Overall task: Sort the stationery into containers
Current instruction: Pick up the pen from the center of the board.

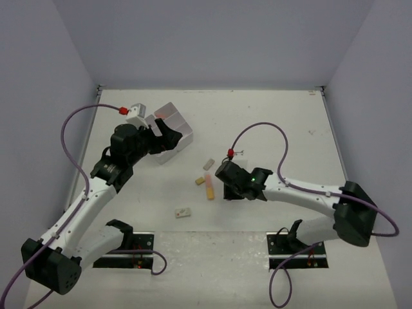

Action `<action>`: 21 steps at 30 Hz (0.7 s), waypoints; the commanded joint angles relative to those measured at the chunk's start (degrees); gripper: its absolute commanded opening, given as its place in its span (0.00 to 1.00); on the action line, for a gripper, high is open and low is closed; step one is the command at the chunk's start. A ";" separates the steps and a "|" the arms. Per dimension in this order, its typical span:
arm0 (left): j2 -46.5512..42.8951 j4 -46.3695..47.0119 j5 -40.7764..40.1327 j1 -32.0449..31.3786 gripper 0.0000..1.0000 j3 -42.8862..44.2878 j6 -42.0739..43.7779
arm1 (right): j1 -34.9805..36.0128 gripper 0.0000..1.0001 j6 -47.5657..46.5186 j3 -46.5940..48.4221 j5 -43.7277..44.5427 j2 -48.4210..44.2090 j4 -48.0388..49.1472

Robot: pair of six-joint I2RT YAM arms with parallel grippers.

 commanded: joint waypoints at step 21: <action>21.74 37.68 16.60 -22.27 0.86 -0.48 -16.27 | 1.16 0.00 -16.92 -4.82 6.03 -32.27 11.61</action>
